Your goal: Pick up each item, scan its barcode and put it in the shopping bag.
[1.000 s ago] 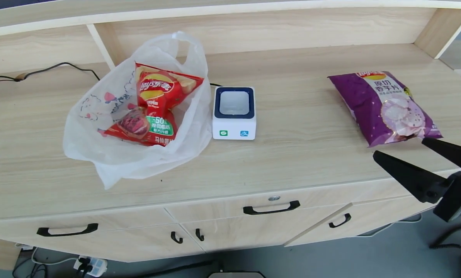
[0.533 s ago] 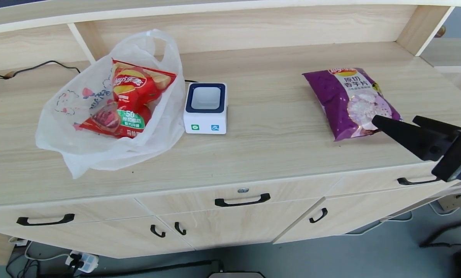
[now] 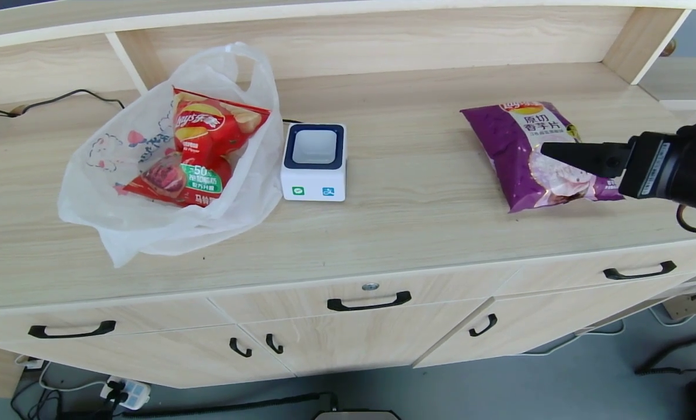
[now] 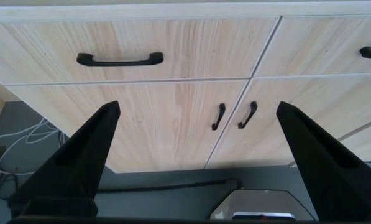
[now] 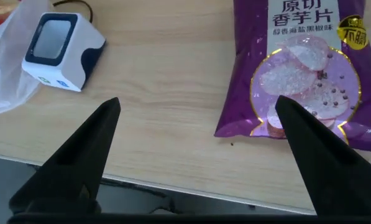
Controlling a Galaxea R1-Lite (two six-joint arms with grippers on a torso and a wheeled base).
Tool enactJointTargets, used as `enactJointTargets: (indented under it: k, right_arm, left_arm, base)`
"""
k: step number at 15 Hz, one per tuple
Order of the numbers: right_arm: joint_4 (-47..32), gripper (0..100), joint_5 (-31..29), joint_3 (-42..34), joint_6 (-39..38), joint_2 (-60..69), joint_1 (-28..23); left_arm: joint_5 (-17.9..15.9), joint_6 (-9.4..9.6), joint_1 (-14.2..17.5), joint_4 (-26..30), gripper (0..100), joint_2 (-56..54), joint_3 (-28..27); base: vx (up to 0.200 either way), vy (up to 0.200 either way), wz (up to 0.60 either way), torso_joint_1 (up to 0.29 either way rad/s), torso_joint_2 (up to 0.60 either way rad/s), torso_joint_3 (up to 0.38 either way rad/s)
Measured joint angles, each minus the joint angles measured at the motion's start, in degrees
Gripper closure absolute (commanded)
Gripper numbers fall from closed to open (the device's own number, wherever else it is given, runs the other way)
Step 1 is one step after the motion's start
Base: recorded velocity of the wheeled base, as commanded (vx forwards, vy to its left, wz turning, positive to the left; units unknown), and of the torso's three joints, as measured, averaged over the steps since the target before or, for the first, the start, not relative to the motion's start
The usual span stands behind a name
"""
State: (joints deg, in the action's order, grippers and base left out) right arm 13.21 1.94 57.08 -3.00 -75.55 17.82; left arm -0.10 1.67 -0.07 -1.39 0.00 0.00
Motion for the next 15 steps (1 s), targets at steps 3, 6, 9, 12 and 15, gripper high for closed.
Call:
enactJointTargets:
  k: [3,6,9,12,15]
  right_arm:
    - [-1.2,0,6.0,5.3,6.9,-4.3,-4.9]
    - [-1.3,0,8.4,11.1,8.9,-9.9,-6.2]
    - [-1.5,0,12.0,13.7,11.4,-14.4,-9.8]
    - [-1.6,0,15.5,14.5,13.6,-16.9,-14.0]
    - [-1.6,0,15.8,16.5,13.7,-18.8,-14.4]
  left_arm:
    - [0.0,0.00,0.0,-0.1,0,0.0,0.0]
    - [0.0,0.00,0.0,-0.1,0,0.0,0.0]
    - [0.0,0.00,0.0,-0.1,0,0.0,0.0]
    - [0.0,0.02,0.0,-0.4,0,0.0,0.0]
    - [0.0,0.11,0.0,-0.3,0,0.0,0.0]
  base:
    - [0.000,0.000,0.00,0.000,0.00,0.000]
    - [0.000,0.000,0.00,0.000,0.00,0.000]
    - [0.000,0.000,0.00,0.000,0.00,0.000]
    - [0.000,0.000,0.00,0.000,0.00,0.000]
    - [0.000,0.000,0.00,0.000,0.00,0.000]
